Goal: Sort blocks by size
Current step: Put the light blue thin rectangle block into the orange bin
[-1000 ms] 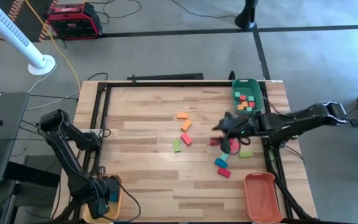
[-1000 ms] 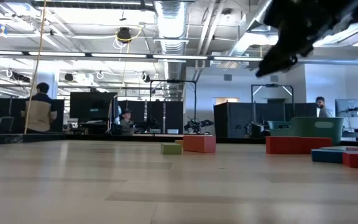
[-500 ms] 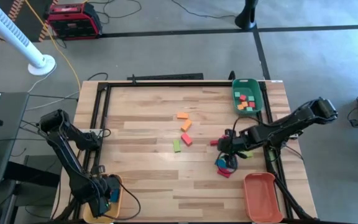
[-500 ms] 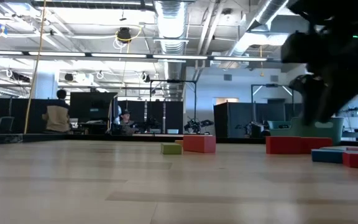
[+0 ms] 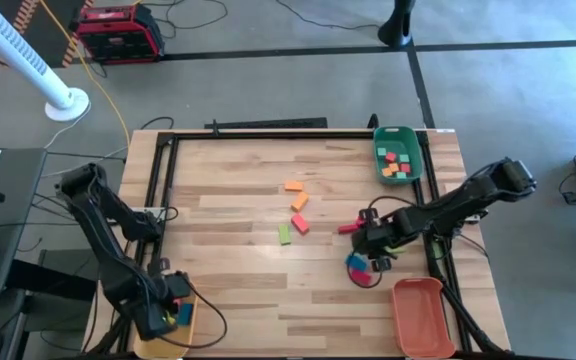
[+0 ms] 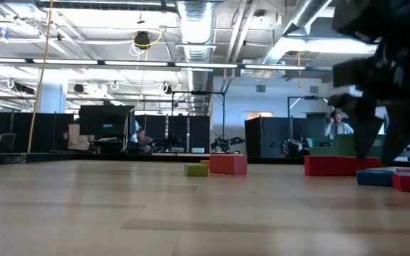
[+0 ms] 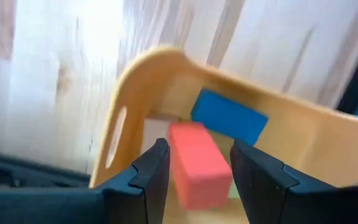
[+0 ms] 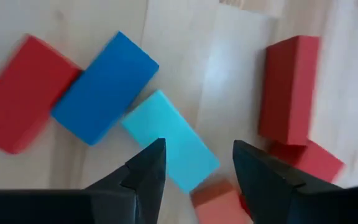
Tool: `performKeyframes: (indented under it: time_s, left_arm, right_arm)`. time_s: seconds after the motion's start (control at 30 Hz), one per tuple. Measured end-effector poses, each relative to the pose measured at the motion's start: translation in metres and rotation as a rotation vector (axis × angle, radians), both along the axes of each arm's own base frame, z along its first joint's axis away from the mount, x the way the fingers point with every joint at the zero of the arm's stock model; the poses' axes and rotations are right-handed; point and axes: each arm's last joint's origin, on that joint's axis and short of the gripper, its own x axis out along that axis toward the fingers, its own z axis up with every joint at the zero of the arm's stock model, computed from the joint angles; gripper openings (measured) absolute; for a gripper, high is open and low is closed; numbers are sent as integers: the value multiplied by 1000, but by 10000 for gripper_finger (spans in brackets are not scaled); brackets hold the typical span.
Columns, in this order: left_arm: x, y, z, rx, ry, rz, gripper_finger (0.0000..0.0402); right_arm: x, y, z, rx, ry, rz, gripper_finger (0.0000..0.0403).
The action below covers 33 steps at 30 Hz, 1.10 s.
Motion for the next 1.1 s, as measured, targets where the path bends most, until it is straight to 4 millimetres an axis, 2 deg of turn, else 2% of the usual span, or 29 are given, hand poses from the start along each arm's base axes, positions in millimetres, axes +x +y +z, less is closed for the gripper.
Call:
performKeyframes:
  time_s: [0.23, 0.47, 0.7, 0.93, 1.1]
  left_arm:
    - [-4, 20, 30, -18, -173, -24, 161]
    - [2, 47, 46, 26, -258, -66, 161]
    - [19, 67, 49, 106, -284, -135, 161]
    - [33, 81, 49, 157, -283, -169, 161]
    - [39, 87, 50, 175, -289, -188, 161]
  right_arm:
    - [11, -1, -25, -29, 112, 43, 220]
    - [9, 0, -23, 11, 108, 42, 210]
    - [3, 0, -7, 75, 42, 39, 201]
    - [2, -2, 3, 60, -23, 27, 254]
    - [2, 7, -6, 65, 33, 117, 264]
